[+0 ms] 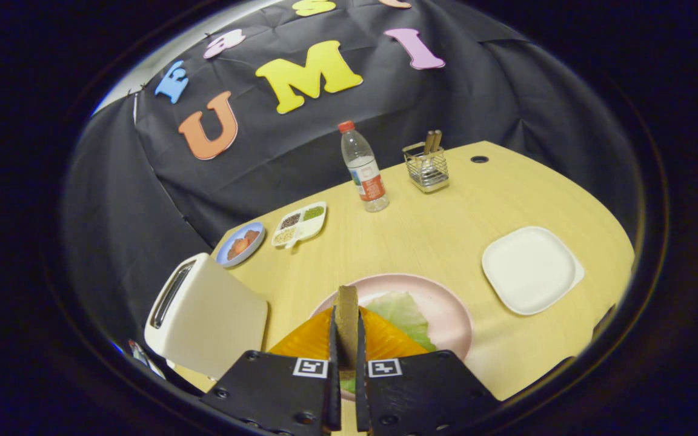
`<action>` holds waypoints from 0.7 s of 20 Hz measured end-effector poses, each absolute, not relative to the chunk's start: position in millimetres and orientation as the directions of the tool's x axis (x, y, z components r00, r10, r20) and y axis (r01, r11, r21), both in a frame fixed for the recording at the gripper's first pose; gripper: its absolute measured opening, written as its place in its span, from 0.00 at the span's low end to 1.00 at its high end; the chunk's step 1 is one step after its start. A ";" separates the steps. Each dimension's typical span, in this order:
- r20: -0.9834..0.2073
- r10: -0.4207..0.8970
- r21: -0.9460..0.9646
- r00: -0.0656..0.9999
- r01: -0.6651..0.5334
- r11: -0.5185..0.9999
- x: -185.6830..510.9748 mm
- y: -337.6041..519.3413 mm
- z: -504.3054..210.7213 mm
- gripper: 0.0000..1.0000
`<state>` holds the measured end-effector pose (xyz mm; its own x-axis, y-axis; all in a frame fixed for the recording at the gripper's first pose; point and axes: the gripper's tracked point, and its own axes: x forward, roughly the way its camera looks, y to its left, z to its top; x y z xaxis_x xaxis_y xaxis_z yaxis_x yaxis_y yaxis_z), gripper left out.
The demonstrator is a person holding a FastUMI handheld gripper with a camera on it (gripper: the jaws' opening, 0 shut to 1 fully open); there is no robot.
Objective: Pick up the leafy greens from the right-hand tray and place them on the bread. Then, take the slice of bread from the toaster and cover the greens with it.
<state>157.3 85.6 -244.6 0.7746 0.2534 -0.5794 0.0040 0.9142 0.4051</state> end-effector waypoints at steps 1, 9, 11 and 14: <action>-0.576 0.256 0.401 0.776 -0.004 0.916 158.3 84.6 -246.5 0.10; -0.563 0.237 0.372 0.792 -0.013 0.928 168.5 62.4 -265.4 0.24; -0.566 0.230 0.374 0.792 -0.002 0.927 168.3 55.2 -270.9 0.30; -0.574 0.192 0.350 0.796 0.027 0.936 167.4 45.0 -277.8 0.38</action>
<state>167.4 45.0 -277.8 0.7959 0.1923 -0.5740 0.0265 0.9362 0.3504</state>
